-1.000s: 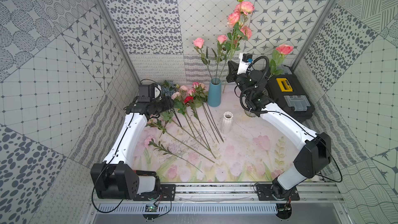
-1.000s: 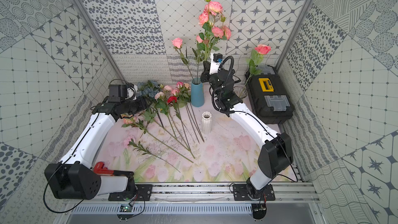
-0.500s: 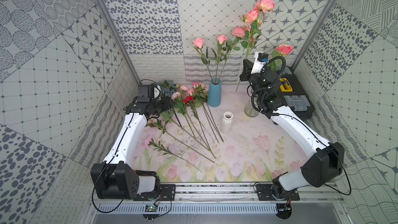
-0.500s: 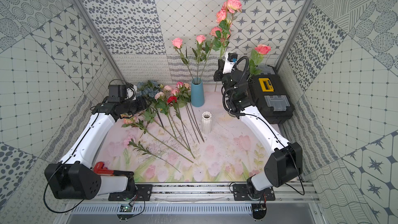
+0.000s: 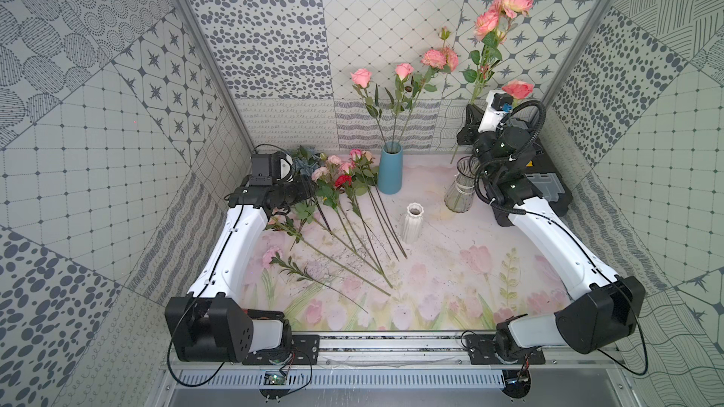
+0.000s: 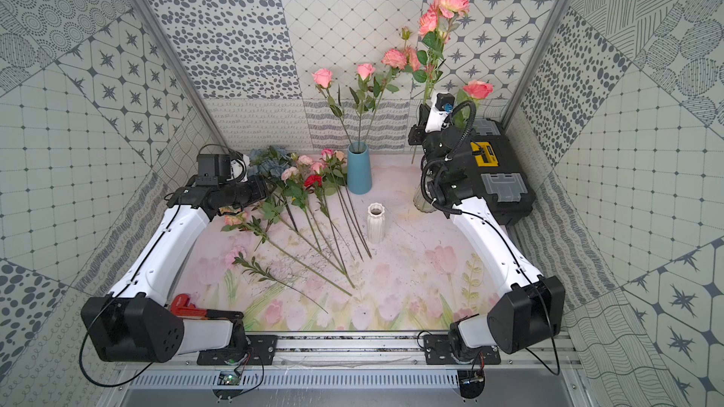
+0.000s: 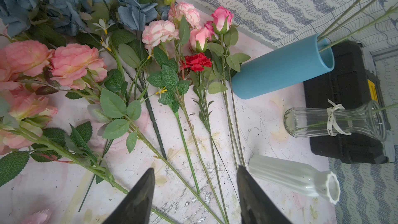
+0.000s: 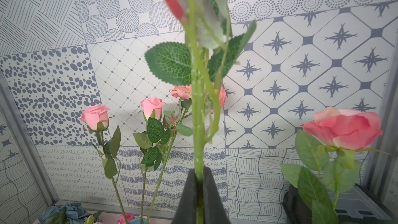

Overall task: Place the pink flowers into the vase
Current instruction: Place the flower in the vase.

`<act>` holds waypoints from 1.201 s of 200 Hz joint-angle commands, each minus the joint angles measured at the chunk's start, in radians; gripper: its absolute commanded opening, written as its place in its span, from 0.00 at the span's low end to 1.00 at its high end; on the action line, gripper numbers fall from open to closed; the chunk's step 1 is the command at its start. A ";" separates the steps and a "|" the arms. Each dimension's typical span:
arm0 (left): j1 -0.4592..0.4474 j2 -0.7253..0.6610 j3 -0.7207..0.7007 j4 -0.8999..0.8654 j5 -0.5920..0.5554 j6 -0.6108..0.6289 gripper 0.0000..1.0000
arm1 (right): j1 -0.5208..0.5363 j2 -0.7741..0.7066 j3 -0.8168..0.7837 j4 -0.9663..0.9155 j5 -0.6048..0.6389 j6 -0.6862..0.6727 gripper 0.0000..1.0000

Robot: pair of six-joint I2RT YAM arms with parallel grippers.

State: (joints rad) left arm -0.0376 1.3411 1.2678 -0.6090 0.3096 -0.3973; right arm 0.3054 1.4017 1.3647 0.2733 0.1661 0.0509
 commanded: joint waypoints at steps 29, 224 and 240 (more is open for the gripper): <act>0.009 0.002 -0.005 0.017 0.022 -0.011 0.60 | -0.051 -0.064 -0.033 0.025 0.016 -0.006 0.00; 0.011 0.008 -0.004 0.017 0.025 -0.008 0.60 | -0.135 -0.041 -0.074 -0.027 -0.012 -0.038 0.00; 0.011 0.006 -0.004 0.017 0.025 -0.008 0.60 | -0.144 -0.023 -0.058 -0.026 -0.014 -0.045 0.00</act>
State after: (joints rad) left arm -0.0326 1.3472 1.2675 -0.6090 0.3138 -0.4034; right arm 0.1753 1.3609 1.2755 0.2131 0.1619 0.0322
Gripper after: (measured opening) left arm 0.601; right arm 0.071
